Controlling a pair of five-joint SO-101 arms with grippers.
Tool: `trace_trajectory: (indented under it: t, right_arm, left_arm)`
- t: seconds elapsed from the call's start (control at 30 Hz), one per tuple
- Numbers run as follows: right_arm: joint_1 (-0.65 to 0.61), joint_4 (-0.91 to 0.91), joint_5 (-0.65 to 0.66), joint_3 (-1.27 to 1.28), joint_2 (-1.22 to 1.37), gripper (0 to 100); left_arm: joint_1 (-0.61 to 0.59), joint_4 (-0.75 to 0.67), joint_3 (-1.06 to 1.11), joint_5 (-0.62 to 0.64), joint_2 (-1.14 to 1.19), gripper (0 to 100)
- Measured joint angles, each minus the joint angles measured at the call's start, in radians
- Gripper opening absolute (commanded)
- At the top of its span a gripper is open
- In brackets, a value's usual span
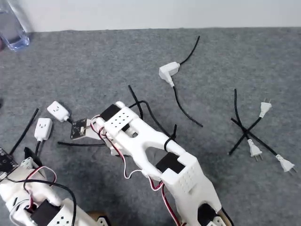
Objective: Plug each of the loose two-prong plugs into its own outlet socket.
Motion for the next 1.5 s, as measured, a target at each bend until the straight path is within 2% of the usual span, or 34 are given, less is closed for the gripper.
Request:
trace_trajectory:
  t: [0.43,0.83,0.97,1.13,1.33,1.5]
  right_arm:
    - [0.044,0.046,0.003,-0.04,-0.032,0.8]
    - [0.213,0.287,0.003,-0.265,-0.262,0.8]
    - [0.304,0.307,-0.054,-0.299,-0.33,0.8]
    - [0.427,0.265,-0.127,-0.299,-0.384,0.8]
    - [0.608,0.091,-0.226,-0.299,-0.385,0.8]
    - [0.652,-0.063,-0.272,-0.299,-0.319,0.8]
  left_arm:
    - [0.014,0.0,0.0,0.0,0.0,26]
    - [0.043,0.0,0.0,0.0,0.0,26]
    - [0.044,-0.041,0.021,0.0,0.0,26]
    - [0.044,-0.055,0.025,0.0,0.0,26]
    - [0.089,-0.061,0.041,0.0,0.0,26]
    - [0.098,-0.061,0.043,0.0,0.0,26]
